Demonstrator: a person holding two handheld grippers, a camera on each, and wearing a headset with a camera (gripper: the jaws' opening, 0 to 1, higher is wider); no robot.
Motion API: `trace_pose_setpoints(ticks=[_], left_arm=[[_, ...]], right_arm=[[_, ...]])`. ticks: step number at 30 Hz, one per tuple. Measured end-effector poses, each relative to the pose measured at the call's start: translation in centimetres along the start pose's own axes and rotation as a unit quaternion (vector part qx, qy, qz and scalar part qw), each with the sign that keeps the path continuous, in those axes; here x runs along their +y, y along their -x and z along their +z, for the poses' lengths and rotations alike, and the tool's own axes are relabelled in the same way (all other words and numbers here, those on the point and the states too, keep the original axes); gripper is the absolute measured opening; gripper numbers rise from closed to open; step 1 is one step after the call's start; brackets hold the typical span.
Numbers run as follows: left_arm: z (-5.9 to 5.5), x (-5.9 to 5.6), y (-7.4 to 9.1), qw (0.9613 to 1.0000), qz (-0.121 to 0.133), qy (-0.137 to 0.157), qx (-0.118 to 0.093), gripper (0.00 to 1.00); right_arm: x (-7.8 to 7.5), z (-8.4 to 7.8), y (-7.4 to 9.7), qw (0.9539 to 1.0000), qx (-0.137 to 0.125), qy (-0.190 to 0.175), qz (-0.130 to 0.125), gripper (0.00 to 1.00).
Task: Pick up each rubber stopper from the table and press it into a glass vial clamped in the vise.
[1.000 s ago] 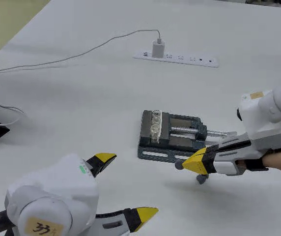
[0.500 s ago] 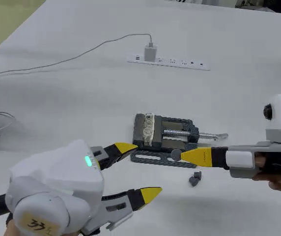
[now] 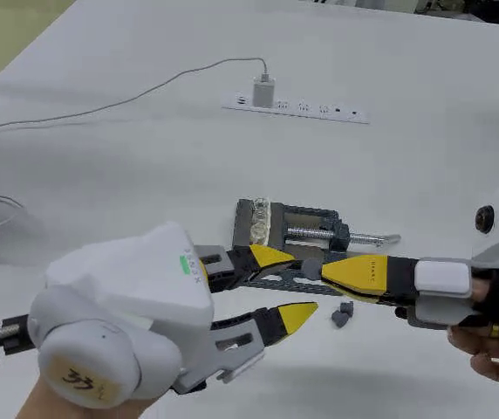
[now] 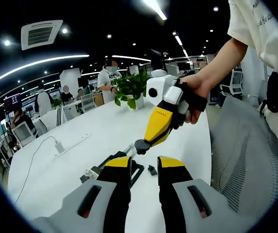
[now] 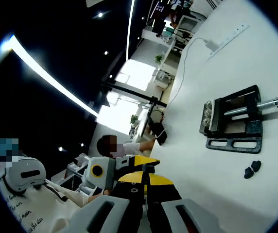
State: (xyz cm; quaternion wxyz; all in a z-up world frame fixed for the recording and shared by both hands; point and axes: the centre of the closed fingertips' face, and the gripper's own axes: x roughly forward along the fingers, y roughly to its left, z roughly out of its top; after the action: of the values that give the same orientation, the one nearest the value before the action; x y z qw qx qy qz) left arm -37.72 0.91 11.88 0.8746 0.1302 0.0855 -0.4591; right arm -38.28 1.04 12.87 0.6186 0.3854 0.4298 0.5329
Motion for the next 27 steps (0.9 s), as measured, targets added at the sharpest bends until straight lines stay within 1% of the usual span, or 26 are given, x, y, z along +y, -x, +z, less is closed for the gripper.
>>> trace_pose_setpoints(ticks=[1, 3, 4, 5, 6, 7, 8, 9, 10, 12, 13, 14, 17, 18, 27], left_arm=[[0.2, 0.0, 0.0, 1.0, 0.0, 0.004, -0.003, 0.15], [0.4, -0.1, -0.1, 1.0, -0.002, 0.003, -0.008, 0.13], [0.4, -0.1, -0.1, 1.0, -0.002, 0.004, -0.008, 0.12], [0.5, -0.2, -0.1, 0.9999, -0.002, 0.004, -0.009, 0.12], [0.6, -0.2, -0.1, 0.9999, -0.002, 0.005, -0.011, 0.12], [0.6, -0.2, -0.2, 0.9999, -0.002, 0.005, -0.012, 0.12], [0.7, -0.2, -0.2, 0.9999, -0.001, 0.006, -0.013, 0.12], [0.8, -0.2, -0.2, 0.9999, 0.0, 0.005, -0.015, 0.12], [0.9, -0.2, -0.2, 0.9998, 0.001, 0.005, -0.017, 0.11], [1.1, -0.1, -0.2, 0.9998, 0.002, 0.005, -0.02, 0.1], [1.2, -0.1, -0.2, 0.9997, 0.003, 0.004, -0.022, 0.1], [1.3, -0.1, -0.2, 0.9997, 0.004, 0.002, -0.024, 0.09], [1.5, 0.0, -0.1, 0.9997, 0.005, -0.006, -0.025, 0.09], [1.5, 0.0, -0.1, 0.9996, 0.006, -0.008, -0.025, 0.08], [1.5, 0.0, 0.0, 0.9996, 0.004, -0.01, -0.026, 0.05]], right_arm=[[0.5, 0.1, 0.0, 0.9994, -0.009, -0.029, 0.015, 0.0], [0.5, 0.4, 0.1, 0.998, -0.024, -0.052, 0.027, 0.0], [0.7, 0.2, 0.1, 0.9974, -0.022, -0.059, 0.034, 0.0], [0.6, 0.3, 0.2, 0.9969, -0.027, -0.064, 0.037, 0.0], [0.8, 0.2, 0.2, 0.9951, -0.03, -0.083, 0.045, 0.0], [0.9, 0.1, 0.2, 0.9942, -0.03, -0.09, 0.05, 0.0], [0.6, 0.2, 0.3, 0.9941, -0.032, -0.089, 0.052, 0.0], [0.5, 0.5, 0.4, 0.9924, -0.04, -0.102, 0.056, 0.0], [0.7, 0.3, 0.4, 0.9915, -0.04, -0.108, 0.061, 0.0], [0.6, 0.2, 0.3, 0.9912, -0.045, -0.111, 0.058, 0.0], [0.8, 0.2, 0.3, 0.9894, -0.046, -0.122, 0.065, 0.0], [0.8, 0.1, 0.3, 0.9889, -0.046, -0.125, 0.065, 0.0], [1.0, -0.3, 0.2, 0.9884, -0.045, -0.129, 0.066, 0.0], [1.0, -0.3, 0.3, 0.9882, -0.044, -0.132, 0.064, 0.0], [1.0, -0.4, 0.3, 0.9843, -0.054, -0.151, 0.074, 0.0]])
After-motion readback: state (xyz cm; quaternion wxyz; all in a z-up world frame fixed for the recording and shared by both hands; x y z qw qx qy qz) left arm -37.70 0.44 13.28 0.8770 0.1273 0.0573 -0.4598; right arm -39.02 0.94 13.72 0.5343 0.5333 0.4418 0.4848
